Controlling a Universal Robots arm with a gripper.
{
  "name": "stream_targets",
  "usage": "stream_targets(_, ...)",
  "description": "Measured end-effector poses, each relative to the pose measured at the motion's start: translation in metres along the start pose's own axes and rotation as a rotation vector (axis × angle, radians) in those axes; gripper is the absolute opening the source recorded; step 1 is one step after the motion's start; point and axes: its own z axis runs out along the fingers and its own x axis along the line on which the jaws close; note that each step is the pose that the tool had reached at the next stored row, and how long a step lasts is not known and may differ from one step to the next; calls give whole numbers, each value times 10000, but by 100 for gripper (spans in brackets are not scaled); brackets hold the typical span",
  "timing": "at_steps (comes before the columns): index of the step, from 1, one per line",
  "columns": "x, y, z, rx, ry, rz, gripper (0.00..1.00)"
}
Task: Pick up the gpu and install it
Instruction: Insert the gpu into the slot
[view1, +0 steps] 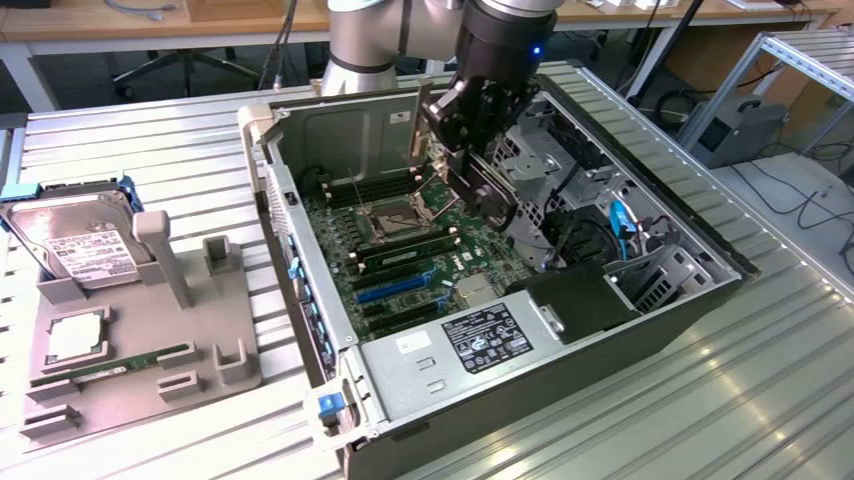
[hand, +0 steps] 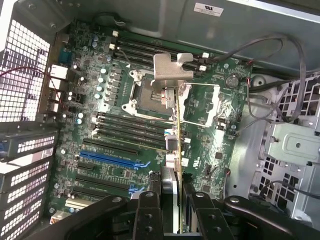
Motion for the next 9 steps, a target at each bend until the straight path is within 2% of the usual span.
stream_targets(9,0,0,0,-10,13,-377,27)
